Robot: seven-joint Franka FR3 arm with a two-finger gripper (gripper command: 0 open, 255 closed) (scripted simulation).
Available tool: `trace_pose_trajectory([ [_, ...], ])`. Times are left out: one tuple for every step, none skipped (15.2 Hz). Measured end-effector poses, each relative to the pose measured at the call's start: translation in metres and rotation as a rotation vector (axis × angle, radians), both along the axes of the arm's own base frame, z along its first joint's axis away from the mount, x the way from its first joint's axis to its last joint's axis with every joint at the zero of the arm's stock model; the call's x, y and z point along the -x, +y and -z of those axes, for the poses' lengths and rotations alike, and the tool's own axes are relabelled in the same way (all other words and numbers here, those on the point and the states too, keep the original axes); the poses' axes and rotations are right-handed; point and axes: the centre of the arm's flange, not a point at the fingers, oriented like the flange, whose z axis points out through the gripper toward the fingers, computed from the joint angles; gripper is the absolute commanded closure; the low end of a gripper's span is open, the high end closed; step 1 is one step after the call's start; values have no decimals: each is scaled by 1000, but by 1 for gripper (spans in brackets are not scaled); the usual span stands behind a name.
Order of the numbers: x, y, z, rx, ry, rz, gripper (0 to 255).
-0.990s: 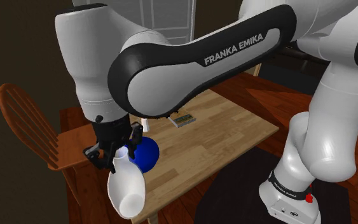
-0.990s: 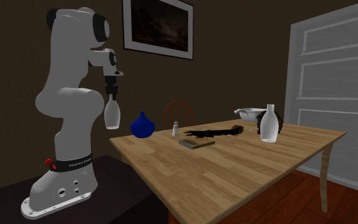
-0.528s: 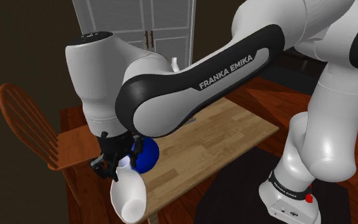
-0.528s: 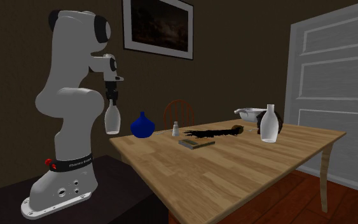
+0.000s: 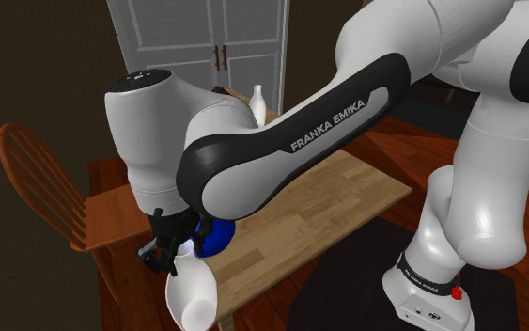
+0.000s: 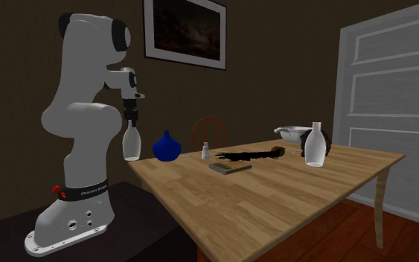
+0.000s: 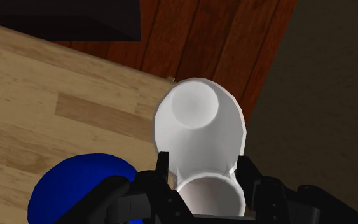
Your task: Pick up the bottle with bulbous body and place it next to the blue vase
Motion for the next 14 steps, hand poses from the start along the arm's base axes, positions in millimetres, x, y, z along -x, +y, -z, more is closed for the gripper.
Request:
trace_pose_trajectory([
  [0, 0, 0, 0, 0, 0, 255],
  [0, 0, 0, 0, 0, 0, 255],
  [0, 0, 0, 0, 0, 0, 0],
  [0, 0, 0, 0, 0, 0, 0],
  [0, 0, 0, 0, 0, 0, 0],
  [0, 0, 0, 0, -1, 0, 0],
  [0, 0, 0, 0, -1, 0, 0],
  [0, 0, 0, 0, -1, 0, 0],
  [0, 0, 0, 0, -1, 0, 0],
  [0, 0, -7, -1, -1, 0, 0],
  [2, -1, -16, -1, -1, 0, 0],
  [1, -2, -28, -1, -1, 0, 0],
  [3, -2, -38, -1, -1, 0, 0],
  [1, -1, -44, -1, -1, 0, 0],
])
